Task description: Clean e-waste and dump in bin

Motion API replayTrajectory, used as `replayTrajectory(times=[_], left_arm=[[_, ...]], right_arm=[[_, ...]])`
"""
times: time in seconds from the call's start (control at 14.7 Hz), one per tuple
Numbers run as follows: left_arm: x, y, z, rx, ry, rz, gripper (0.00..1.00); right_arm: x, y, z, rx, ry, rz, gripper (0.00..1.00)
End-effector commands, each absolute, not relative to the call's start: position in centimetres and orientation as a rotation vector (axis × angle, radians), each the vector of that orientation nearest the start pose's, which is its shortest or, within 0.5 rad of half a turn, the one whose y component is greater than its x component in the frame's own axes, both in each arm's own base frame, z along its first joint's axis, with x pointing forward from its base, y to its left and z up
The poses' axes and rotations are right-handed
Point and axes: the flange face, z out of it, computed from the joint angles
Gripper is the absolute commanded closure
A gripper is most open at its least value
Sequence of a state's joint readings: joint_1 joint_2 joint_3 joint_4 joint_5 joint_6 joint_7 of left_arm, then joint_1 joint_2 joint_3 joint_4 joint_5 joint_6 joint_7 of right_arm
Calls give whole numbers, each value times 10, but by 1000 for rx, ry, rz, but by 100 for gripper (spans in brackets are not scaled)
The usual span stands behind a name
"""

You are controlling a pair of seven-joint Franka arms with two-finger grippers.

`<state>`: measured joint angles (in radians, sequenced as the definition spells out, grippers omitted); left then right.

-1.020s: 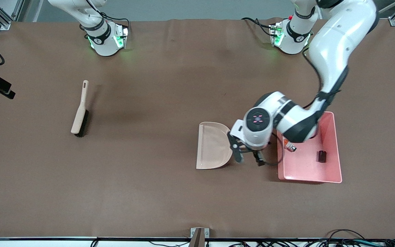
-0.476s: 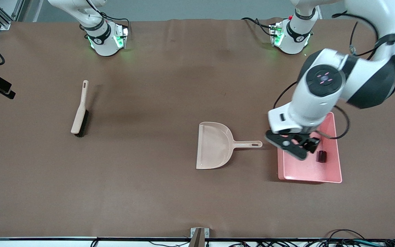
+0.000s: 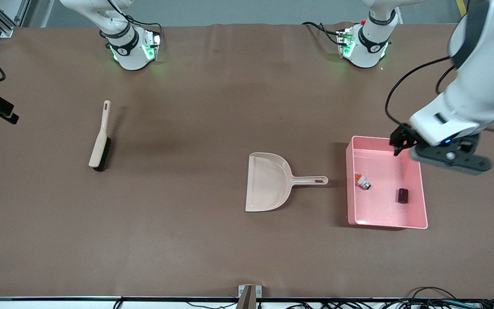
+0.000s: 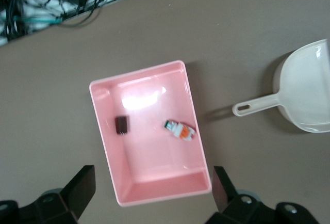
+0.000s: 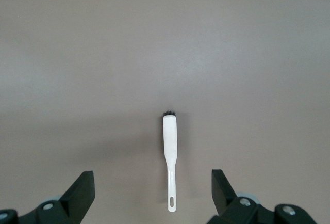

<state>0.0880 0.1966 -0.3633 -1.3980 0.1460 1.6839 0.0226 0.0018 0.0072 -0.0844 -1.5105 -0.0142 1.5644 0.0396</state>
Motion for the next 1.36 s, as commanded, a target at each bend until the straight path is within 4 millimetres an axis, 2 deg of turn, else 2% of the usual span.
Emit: replayTrajectory(times=[0.0,0.2,0.41,0.68,1.02,1.29], left_arm=[[569,-99,627,-3077,293,-141,0],[524,-73,628,-3188,181,-112,0],[504,-64,633,-3182,144,-115,0],[499,-56,638,-3128,64,-86,0],[515,-57,639,-3126,67,-91,0],[513,-57,638,-3122,57,-56,0]], right_arm=[[549,-45,653,-3158,188,-89,0],[549,-45,653,-3158,188,-87,0],[549,-43,653,-3158,183,-89,0],[549,-44,653,-3158,183,-87,0],[550,-45,653,-3157,190,-96,0],[549,-44,654,-3155,188,-87,0]])
